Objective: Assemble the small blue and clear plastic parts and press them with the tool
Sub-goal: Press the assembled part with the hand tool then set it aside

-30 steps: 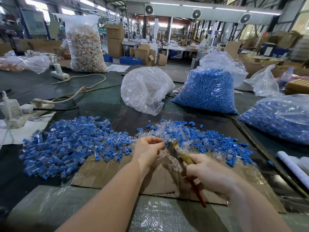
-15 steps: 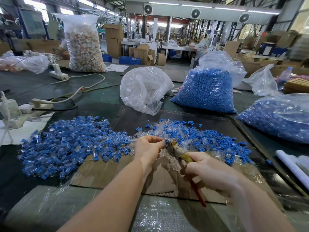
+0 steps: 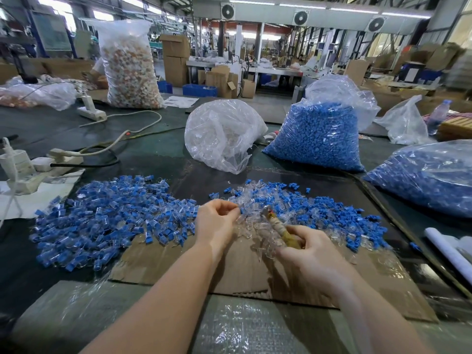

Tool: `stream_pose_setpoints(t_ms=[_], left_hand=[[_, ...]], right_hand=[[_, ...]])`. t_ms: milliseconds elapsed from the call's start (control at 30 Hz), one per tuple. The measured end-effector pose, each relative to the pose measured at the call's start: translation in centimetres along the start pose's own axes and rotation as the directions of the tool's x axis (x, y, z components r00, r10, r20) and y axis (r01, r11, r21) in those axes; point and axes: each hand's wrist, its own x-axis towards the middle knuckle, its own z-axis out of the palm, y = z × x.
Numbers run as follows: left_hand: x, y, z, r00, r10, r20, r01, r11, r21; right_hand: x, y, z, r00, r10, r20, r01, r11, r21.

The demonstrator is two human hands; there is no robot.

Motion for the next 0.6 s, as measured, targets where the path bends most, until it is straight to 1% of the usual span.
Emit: stream_pose_setpoints(t_ms=[33, 67, 133, 200, 267, 333, 400, 467, 533, 600], left_hand=[[0.4, -0.1, -0.8, 0.997, 0.059, -0.049, -0.053, 0.991, 0.12], [0.8, -0.3, -1.8, 0.988, 0.122, -0.097, -0.092, 0.959, 0.267], [1.6, -0.8, -3.9, 0.953, 0.238, -0.185, -0.105, 0.838, 0.536], [2.5, -1.6, -5.5, 0.926, 0.307, -0.218, -0.079, 0.724, 0.685], [3.0, -2.2, -6.3, 0.926, 0.313, -0.21, -0.056, 0.665, 0.745], [3.1, -2.6, -6.4, 0.928, 0.323, -0.186, -0.057, 0.616, 0.786], [3.0, -2.8, -6.1, 0.918, 0.375, -0.125, -0.119, 0.563, 0.818], [2.6, -2.9, -5.5, 0.908, 0.417, -0.035, -0.207, 0.522, 0.828], [2.2, -2.9, -4.9, 0.91, 0.411, 0.054, -0.258, 0.46, 0.85], [1.9, -3.0, -4.3, 0.918, 0.376, 0.127, -0.281, 0.39, 0.877]], right_hand=[[0.1, 0.5, -0.1, 0.998, -0.004, -0.056, 0.0, 0.998, -0.067], [0.3, 1.2, -0.2, 0.993, -0.002, -0.116, -0.015, 0.989, -0.147], [0.6, 2.5, -0.7, 0.977, 0.029, -0.211, -0.088, 0.958, -0.273], [0.6, 3.6, -1.0, 0.958, 0.056, -0.282, -0.162, 0.916, -0.367], [0.6, 4.3, -1.1, 0.939, 0.062, -0.34, -0.216, 0.873, -0.437], [0.6, 5.0, -1.0, 0.926, 0.063, -0.373, -0.247, 0.847, -0.47], [0.7, 5.6, -0.9, 0.924, 0.063, -0.378, -0.264, 0.819, -0.509], [0.8, 6.2, -0.9, 0.922, 0.046, -0.385, -0.269, 0.791, -0.55], [0.9, 6.5, -0.9, 0.915, 0.045, -0.401, -0.291, 0.763, -0.577], [0.8, 6.7, -0.9, 0.91, 0.044, -0.411, -0.304, 0.744, -0.595]])
